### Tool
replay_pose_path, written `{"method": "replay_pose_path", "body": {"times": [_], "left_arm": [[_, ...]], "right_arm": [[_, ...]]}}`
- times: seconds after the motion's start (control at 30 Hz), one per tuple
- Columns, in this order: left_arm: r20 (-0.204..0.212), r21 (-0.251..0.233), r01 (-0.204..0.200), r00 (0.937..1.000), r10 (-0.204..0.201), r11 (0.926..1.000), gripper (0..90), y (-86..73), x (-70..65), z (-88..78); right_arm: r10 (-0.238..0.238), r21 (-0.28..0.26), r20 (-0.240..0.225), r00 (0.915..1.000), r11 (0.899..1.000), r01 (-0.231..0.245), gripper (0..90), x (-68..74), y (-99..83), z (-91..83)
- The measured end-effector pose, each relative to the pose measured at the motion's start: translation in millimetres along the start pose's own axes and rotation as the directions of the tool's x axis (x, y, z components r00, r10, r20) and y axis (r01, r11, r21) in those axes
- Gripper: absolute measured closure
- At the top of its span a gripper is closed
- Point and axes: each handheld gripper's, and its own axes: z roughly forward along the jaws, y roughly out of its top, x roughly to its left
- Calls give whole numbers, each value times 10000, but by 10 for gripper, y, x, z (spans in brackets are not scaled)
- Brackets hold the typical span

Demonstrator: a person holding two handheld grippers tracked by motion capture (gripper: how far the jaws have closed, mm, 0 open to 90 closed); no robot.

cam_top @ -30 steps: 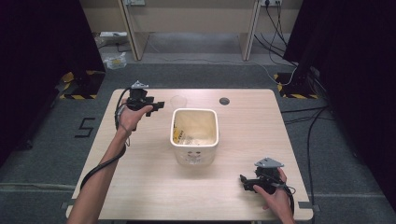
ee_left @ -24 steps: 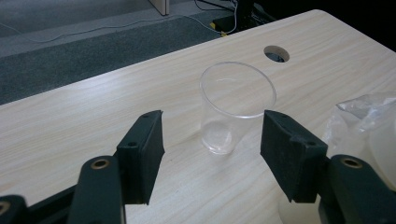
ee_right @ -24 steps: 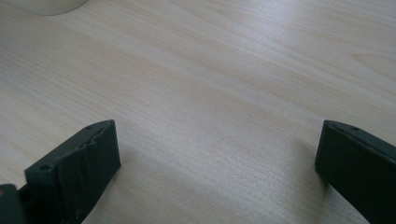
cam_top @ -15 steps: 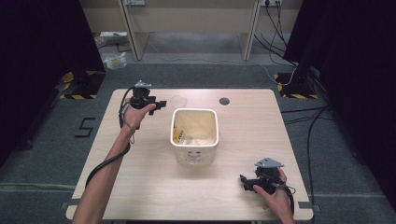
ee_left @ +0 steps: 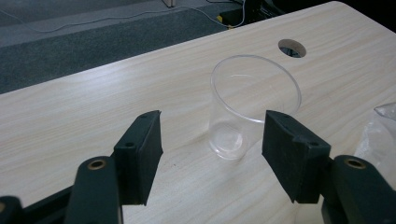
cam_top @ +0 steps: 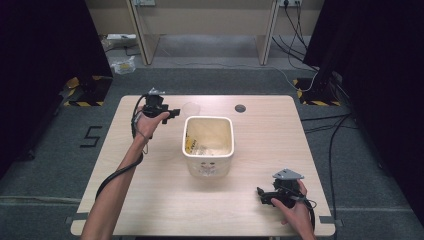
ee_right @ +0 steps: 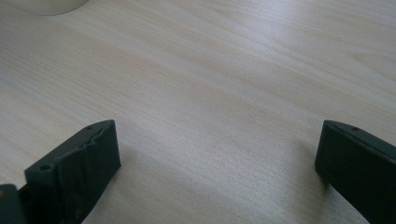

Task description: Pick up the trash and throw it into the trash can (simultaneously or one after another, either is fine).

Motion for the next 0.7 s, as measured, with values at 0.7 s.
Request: {"method": "replay_pose_path", "body": {"times": [0.7], "left_arm": [[-108, 120, 217, 9997, -216, 9997, 357, -23, 24, 126]], "right_arm": [[-2, 2, -3, 10000, 10000, 2, 2, 0, 0, 0]]}}
